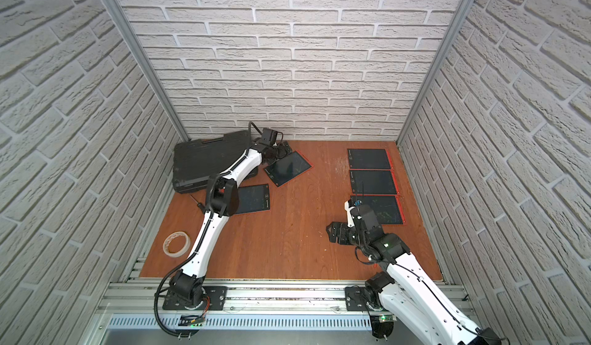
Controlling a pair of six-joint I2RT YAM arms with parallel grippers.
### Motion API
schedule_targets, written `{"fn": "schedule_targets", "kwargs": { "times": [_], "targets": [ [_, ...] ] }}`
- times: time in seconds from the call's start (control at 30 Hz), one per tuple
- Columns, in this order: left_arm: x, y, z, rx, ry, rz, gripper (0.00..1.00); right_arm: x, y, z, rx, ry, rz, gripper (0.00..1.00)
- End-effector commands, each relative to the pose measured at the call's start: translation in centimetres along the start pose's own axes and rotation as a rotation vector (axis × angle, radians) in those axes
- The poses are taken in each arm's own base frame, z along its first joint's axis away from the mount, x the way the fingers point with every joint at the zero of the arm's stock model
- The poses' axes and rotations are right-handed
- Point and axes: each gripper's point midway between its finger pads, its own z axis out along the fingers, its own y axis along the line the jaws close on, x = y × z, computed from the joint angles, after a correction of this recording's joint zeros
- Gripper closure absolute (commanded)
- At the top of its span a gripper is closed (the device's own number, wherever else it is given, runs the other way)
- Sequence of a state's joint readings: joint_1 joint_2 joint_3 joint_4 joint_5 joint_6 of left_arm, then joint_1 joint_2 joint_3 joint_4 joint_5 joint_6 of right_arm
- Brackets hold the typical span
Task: Place the stylus back onto the writing tablet
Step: Move the writing tablet to the center of the board.
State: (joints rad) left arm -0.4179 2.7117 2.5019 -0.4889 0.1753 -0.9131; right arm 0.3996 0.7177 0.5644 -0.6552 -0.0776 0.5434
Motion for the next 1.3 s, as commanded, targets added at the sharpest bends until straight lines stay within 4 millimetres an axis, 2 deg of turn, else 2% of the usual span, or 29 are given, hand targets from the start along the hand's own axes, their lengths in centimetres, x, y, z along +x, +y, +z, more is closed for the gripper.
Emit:
{"fn": "schedule_targets", "kwargs": {
  "times": [0.0, 0.2, 0.43, 0.67, 0.87, 1.07, 1.27],
  "targets": [
    [5.5, 0.4, 3.1, 0.047, 0.164, -0.011, 0.02, 0.1, -0.4, -0.3, 0.024, -0.01, -0.005, 0.09],
    [8.3, -1.5, 4.0, 0.121, 0.231, 0.012, 0.02, 0.0, -2.0, -1.1, 0.101, -0.043, 0.038, 0.09],
    [11.6, -2.1, 4.2, 0.094, 0.285, 0.028, 0.02, -0.2, -2.6, -2.4, 0.131, -0.086, 0.073, 0.09],
    [13.3, -1.6, 1.6, 0.02, 0.254, 0.038, 0.02, -0.5, -2.7, -3.0, 0.14, -0.099, 0.08, 0.09],
    [16.2, -1.7, -0.1, 0.025, 0.288, 0.063, 0.02, -1.0, -2.8, -3.5, 0.151, -0.118, 0.088, 0.09],
    [19.3, -2.9, -0.8, 0.062, 0.341, 0.104, 0.02, -1.2, -5.3, -5.1, 0.282, -0.179, 0.171, 0.08],
    [22.1, -3.9, -2.2, 0.081, 0.369, 0.141, 0.02, -1.0, -5.7, -5.2, 0.304, -0.175, 0.208, 0.08]
  ]
}}
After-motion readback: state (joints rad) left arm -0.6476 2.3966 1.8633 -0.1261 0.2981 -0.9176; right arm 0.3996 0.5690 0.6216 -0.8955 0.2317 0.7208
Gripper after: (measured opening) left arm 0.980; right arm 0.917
